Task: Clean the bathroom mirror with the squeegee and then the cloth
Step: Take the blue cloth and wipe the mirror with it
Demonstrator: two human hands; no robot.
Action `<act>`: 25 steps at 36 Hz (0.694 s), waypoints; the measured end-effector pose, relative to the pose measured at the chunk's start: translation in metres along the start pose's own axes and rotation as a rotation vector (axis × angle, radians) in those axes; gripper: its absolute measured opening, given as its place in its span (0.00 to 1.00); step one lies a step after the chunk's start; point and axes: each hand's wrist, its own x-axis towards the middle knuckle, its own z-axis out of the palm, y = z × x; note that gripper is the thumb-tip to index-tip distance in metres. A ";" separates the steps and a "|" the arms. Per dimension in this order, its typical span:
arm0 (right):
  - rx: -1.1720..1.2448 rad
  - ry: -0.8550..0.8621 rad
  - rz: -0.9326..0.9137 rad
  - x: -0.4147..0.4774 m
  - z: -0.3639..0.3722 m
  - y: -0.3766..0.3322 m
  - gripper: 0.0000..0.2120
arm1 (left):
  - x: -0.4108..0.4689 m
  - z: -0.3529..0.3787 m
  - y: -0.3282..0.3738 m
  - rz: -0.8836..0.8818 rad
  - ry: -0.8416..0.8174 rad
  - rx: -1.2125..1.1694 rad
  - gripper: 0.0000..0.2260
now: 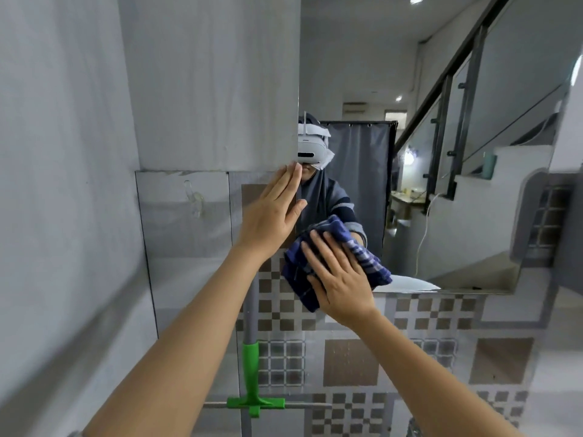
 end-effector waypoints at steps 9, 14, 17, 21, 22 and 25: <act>-0.103 -0.229 -0.465 -0.007 -0.015 0.056 0.25 | -0.011 0.012 0.013 -0.141 0.061 0.009 0.24; -0.102 -0.226 -0.476 -0.020 -0.034 0.094 0.25 | -0.020 0.028 0.033 -0.252 0.116 -0.056 0.25; -0.097 -0.192 -0.417 -0.033 -0.046 0.121 0.26 | -0.024 0.035 0.044 -0.308 0.131 -0.071 0.26; -0.101 -0.132 -0.259 -0.054 -0.062 0.156 0.25 | -0.028 0.045 0.053 -0.357 0.163 -0.063 0.25; -0.101 -0.118 -0.204 -0.059 -0.065 0.164 0.25 | -0.028 0.046 0.055 -0.370 0.171 -0.065 0.25; -0.062 -0.074 0.002 -0.079 -0.072 0.186 0.26 | -0.028 0.050 0.059 -0.399 0.188 -0.053 0.25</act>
